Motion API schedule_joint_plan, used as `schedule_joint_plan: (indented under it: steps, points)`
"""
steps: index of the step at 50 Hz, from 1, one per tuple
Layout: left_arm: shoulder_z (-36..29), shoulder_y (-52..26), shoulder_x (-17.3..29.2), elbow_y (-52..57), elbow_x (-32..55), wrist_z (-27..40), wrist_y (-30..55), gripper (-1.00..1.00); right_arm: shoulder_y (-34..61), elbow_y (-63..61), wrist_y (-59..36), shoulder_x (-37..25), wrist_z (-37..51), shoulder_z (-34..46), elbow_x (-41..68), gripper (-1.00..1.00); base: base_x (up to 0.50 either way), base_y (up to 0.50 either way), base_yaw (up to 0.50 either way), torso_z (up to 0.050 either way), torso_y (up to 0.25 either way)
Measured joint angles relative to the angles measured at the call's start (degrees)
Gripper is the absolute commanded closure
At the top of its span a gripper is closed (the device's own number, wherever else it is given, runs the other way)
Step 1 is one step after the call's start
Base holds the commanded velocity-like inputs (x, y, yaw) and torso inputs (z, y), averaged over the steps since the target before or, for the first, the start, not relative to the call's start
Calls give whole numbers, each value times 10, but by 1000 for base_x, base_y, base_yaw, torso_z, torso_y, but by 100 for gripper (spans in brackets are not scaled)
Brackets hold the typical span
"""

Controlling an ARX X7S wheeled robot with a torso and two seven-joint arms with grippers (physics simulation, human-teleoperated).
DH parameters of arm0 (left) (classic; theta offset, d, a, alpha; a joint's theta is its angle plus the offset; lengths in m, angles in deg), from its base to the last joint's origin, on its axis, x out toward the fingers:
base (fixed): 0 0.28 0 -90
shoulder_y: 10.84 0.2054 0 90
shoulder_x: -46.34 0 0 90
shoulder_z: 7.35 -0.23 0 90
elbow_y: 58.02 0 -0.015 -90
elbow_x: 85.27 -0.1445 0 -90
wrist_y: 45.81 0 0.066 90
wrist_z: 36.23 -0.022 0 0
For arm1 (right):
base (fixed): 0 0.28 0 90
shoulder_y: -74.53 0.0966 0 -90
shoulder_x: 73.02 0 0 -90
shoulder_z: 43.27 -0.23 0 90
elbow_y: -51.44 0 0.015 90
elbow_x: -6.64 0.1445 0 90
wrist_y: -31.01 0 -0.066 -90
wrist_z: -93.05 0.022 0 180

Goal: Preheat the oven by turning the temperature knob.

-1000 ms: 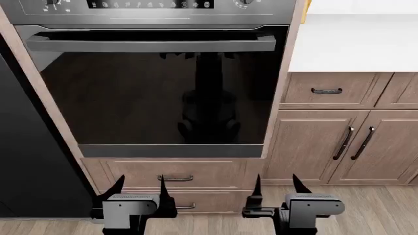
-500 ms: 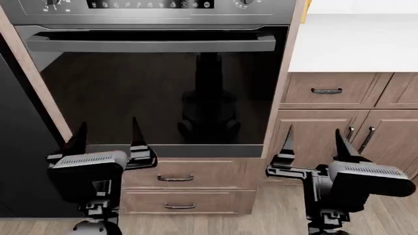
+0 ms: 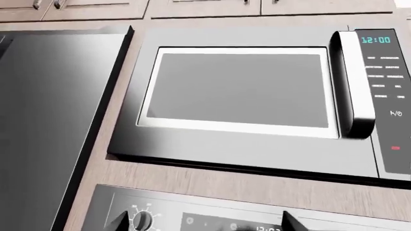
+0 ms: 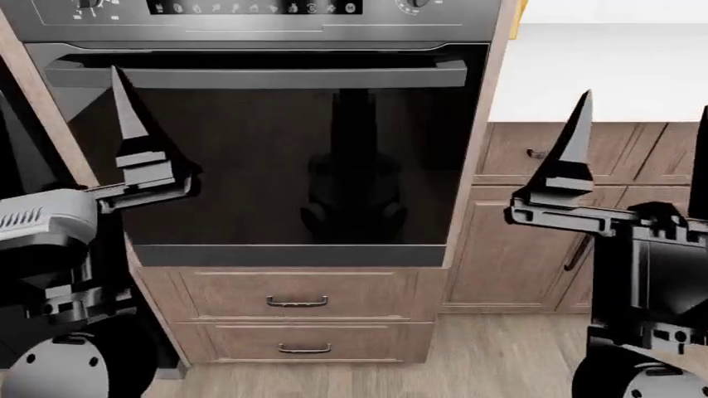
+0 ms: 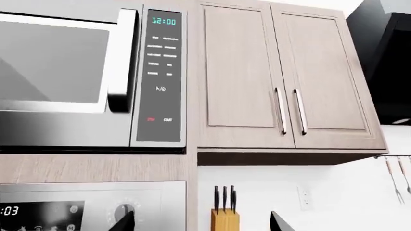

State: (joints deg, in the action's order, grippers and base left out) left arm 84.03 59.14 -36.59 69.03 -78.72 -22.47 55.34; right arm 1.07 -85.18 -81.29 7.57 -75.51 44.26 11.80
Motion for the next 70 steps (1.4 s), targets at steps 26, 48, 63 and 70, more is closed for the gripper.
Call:
schedule_joint_plan:
  steps: [26, 48, 63, 70]
  points:
    - [17, -15, 25, 54, 21, 19, 7, -100, 11, -72, -12, -35, 16, 2, 8, -100, 0, 102, 0, 0, 0]
    - [16, -18, 37, 59, 27, 31, 5, -100, 10, -76, -6, -51, 27, 12, 18, -100, 0, 412, 0, 0, 0]
    - [12, -17, 43, 61, 29, 37, 4, -100, 8, -76, -3, -59, 36, 17, 22, -100, 0, 400, 0, 0, 0]
    - [11, -17, 46, 61, 31, 39, 3, -100, 8, -76, -3, -63, 40, 19, 24, -100, 0, 402, 0, 0, 0]
